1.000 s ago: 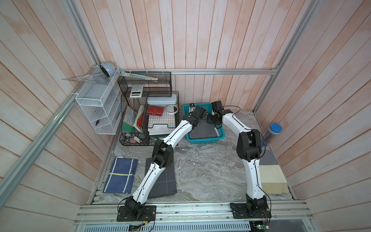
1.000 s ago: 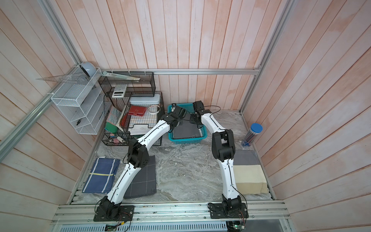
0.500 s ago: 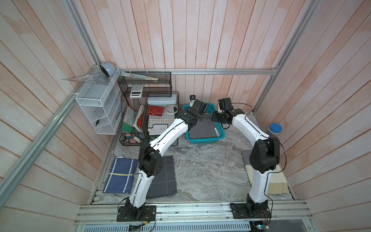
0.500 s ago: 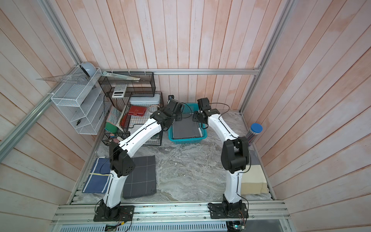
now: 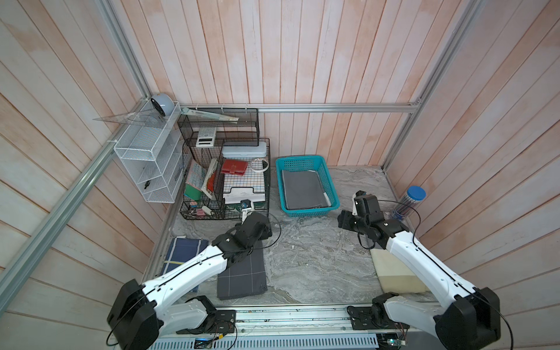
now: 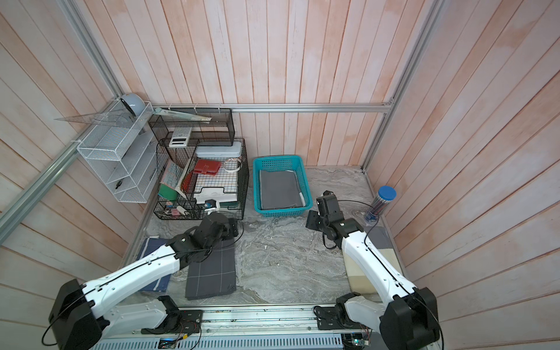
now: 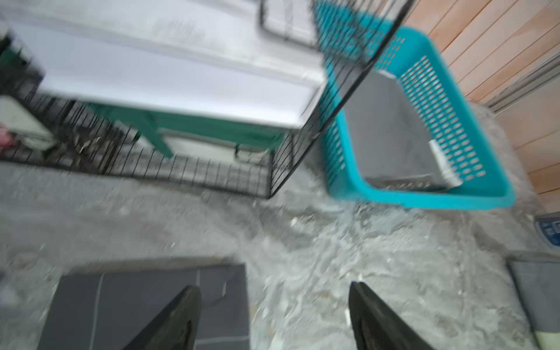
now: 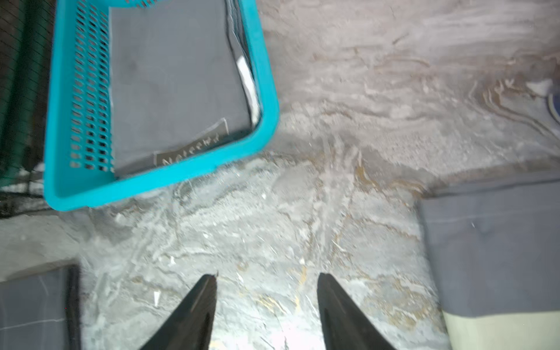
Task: Put the folded pillowcase in the basket
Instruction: Move the pillowcase to the center of the board.
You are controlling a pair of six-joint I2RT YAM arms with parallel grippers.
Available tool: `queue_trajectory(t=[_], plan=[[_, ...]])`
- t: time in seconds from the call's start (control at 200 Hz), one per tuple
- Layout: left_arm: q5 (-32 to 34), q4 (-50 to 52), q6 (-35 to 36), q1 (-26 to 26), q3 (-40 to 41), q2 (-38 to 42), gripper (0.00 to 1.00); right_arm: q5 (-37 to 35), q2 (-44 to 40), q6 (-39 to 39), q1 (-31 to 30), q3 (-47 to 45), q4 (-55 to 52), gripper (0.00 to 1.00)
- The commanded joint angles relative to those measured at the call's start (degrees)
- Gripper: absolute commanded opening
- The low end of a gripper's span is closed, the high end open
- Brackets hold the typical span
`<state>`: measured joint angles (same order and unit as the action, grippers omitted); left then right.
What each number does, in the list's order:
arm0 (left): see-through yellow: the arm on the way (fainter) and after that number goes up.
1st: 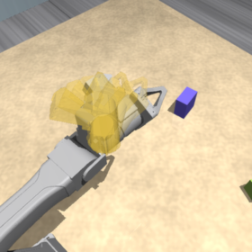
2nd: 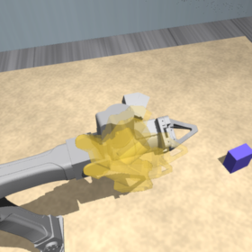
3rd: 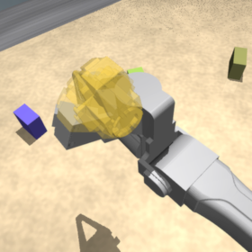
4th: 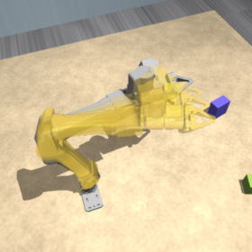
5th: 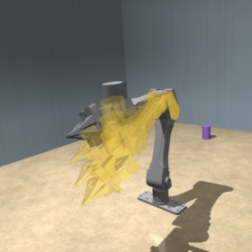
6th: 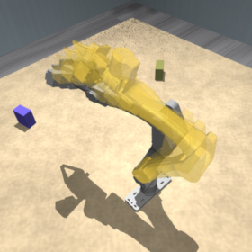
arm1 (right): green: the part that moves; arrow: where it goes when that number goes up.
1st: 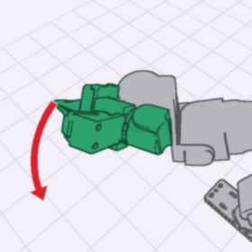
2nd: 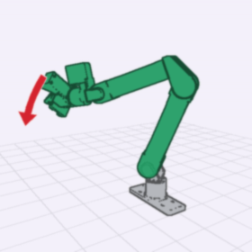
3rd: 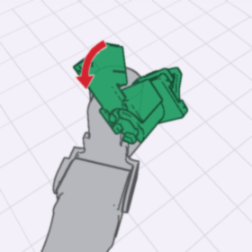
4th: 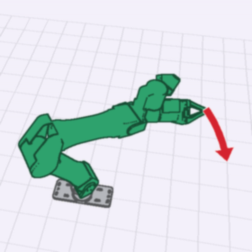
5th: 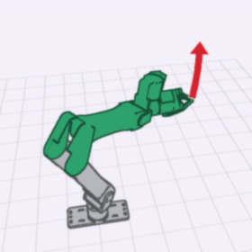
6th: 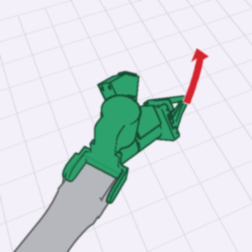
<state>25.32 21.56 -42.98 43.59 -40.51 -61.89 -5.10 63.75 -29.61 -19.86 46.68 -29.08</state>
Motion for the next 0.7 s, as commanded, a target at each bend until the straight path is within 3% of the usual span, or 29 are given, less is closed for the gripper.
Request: queue_trajectory(t=[0.0, 0.11, 0.2, 0.475, 0.58, 0.695], plan=[[-0.72, -2.04, -10.87, 1.84, 8.99, 8.56, 0.86, -0.58, -3.23, -3.37, 2.81, -5.83, -1.03, 0.63], [-1.71, -6.67, -15.95, 3.49, 14.85, 11.43, 0.87, -1.55, -5.08, -6.08, 6.70, -9.05, -1.49, 0.64], [-1.58, -9.60, -17.07, 4.52, 15.56, 10.34, 0.87, 2.20, -4.94, -6.18, 11.78, -10.58, 0.08, 0.66], [3.44, -0.73, -7.71, 4.66, 8.69, 10.69, 0.95, 0.00, 3.75, -3.71, 25.70, -6.73, -5.82, 0.67], [3.95, 0.55, -6.19, 4.64, 9.05, 12.54, 0.97, -4.64, 6.62, -5.47, 26.91, -7.16, -6.23, 0.81], [3.56, -0.17, -7.06, 4.66, 11.70, 15.01, 1.00, 0.26, 9.70, -7.12, 29.61, -9.93, -1.59, 0.88]])
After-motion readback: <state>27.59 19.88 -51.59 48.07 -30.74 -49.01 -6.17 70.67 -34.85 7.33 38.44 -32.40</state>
